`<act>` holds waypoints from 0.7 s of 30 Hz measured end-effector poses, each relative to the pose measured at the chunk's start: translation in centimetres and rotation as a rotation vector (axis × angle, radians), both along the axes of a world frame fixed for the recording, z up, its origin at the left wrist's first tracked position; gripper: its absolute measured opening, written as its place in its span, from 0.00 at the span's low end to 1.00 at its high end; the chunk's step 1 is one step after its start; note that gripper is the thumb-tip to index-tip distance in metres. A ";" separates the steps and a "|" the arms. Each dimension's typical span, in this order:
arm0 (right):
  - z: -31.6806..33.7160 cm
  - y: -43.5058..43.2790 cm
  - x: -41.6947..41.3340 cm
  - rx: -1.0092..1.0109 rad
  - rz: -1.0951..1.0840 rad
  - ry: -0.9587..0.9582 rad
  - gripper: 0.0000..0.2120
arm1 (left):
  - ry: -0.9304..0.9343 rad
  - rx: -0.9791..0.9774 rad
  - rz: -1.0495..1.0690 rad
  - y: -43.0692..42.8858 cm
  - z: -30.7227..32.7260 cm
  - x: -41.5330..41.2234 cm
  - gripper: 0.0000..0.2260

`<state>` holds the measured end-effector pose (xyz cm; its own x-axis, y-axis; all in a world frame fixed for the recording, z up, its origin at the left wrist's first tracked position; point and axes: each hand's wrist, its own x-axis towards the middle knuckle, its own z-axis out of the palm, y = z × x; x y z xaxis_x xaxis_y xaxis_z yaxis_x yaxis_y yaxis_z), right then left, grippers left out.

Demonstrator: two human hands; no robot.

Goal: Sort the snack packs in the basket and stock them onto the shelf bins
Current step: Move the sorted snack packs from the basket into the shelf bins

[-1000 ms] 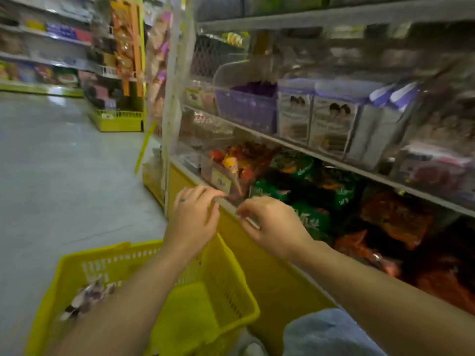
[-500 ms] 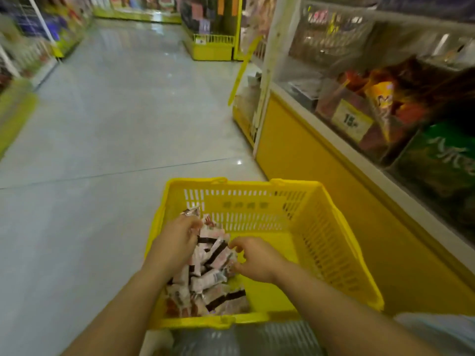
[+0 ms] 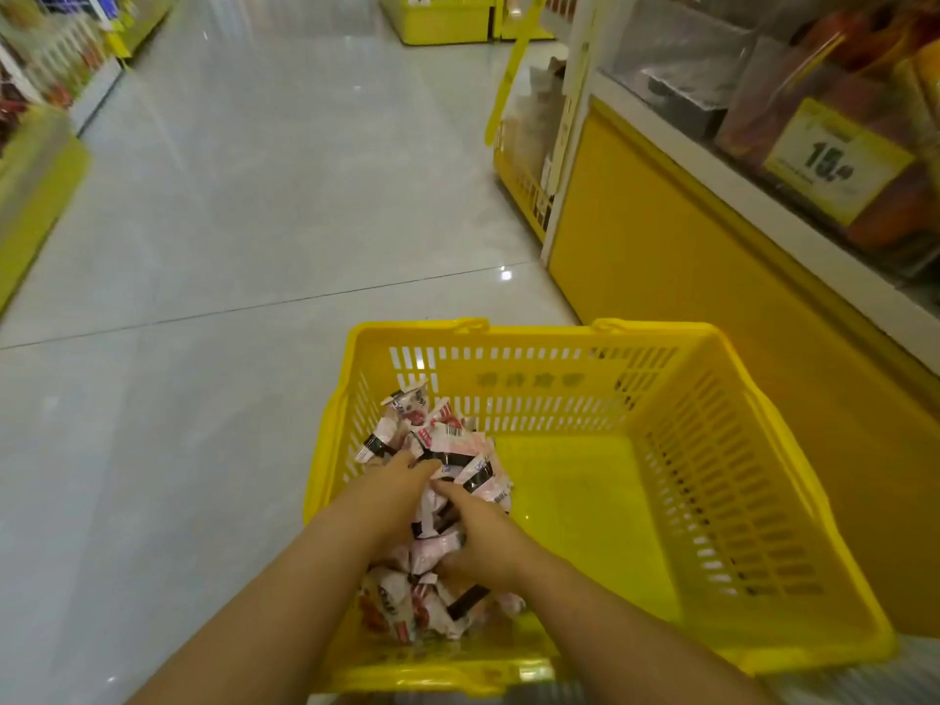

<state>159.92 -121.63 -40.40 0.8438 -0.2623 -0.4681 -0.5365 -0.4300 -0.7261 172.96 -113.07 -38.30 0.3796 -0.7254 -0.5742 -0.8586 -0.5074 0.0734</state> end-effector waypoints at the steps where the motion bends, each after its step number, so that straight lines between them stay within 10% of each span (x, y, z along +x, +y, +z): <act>1: 0.0 -0.1 -0.1 0.014 -0.015 -0.009 0.40 | -0.008 0.015 -0.005 -0.3 0.2 0.2 0.37; 21: 5.3 -6.6 -5.3 0.235 -0.382 -0.043 0.09 | -0.027 0.008 -0.072 -0.5 1.6 -0.9 0.23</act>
